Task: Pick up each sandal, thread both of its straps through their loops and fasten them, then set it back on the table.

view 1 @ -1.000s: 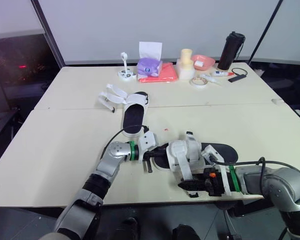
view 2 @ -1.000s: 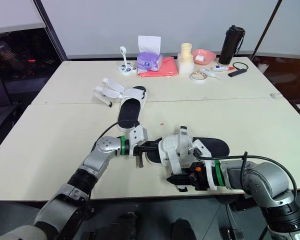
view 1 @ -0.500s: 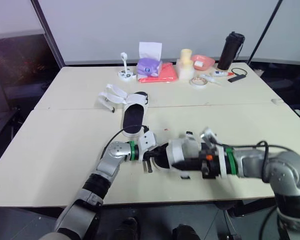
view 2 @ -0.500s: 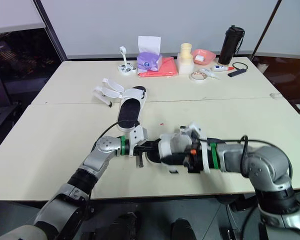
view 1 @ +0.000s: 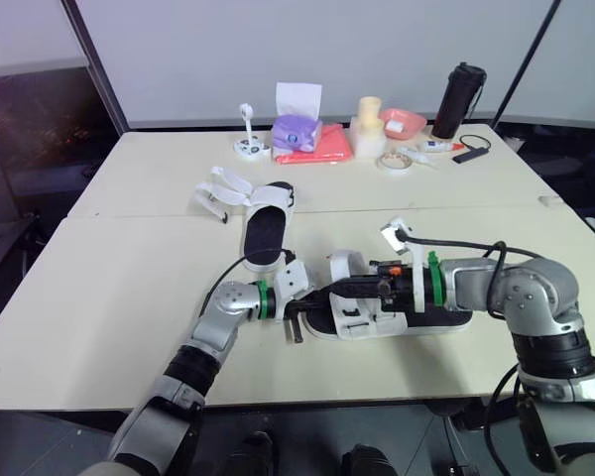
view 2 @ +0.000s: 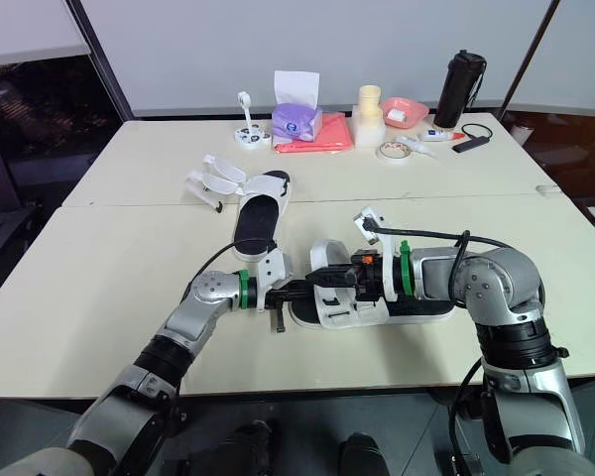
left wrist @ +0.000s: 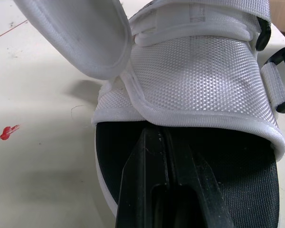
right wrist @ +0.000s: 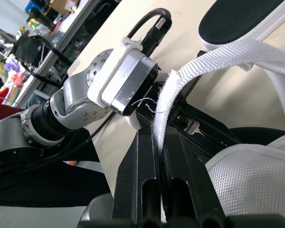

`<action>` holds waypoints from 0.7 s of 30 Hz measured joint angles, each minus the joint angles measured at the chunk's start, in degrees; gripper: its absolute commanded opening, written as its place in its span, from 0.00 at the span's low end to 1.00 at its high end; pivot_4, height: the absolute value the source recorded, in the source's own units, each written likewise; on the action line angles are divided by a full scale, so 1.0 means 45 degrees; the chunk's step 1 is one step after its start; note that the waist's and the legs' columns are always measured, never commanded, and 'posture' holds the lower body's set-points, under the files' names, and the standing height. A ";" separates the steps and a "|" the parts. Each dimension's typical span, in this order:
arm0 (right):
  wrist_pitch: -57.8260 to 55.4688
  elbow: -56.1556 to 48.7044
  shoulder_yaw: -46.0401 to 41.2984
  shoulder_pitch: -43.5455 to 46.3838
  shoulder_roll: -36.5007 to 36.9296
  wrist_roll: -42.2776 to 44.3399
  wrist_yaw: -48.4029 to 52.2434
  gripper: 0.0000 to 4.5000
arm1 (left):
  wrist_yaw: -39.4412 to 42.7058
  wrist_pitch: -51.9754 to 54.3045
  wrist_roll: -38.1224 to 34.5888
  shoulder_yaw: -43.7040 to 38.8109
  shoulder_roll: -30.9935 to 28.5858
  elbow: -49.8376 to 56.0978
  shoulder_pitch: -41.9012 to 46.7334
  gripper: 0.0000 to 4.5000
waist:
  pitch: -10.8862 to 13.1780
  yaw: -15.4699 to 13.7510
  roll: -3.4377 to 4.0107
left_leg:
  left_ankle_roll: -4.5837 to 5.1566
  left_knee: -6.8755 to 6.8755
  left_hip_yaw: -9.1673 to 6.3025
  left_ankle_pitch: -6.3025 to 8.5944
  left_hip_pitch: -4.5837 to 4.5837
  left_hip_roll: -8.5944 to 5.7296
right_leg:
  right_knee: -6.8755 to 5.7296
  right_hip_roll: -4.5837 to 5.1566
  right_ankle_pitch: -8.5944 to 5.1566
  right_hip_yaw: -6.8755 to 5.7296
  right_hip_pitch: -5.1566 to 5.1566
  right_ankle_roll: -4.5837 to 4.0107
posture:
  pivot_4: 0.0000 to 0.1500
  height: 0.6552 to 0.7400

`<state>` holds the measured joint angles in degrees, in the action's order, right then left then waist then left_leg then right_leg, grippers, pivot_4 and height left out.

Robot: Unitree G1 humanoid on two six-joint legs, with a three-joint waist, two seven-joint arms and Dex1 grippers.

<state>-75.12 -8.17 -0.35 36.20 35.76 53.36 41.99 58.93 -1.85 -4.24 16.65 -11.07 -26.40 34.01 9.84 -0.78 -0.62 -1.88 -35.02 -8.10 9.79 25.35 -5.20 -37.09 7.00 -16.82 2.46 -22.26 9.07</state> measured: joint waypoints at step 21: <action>0.0954 0.0246 0.0686 -0.0536 0.0382 -0.1275 0.1323 0.00 | -0.0079 0.0019 0.0000 0.0015 0.0005 0.0117 -0.0057 0.00 | 0.0000 0.0000 0.0000 | 0.0000 -0.0001 0.0000 0.0000 0.0000 0.0000 | 0.0000 0.0000 0.0000 -0.0001 0.0001 0.0001 | 1.00 0.93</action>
<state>-70.82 -7.07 2.74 33.79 37.48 47.62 47.95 58.57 -1.76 -4.24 16.72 -11.04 -25.87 33.75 9.84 -0.78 -0.62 -1.88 -35.02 -8.10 9.79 25.35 -5.20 -37.09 7.00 -16.82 2.46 -22.26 9.07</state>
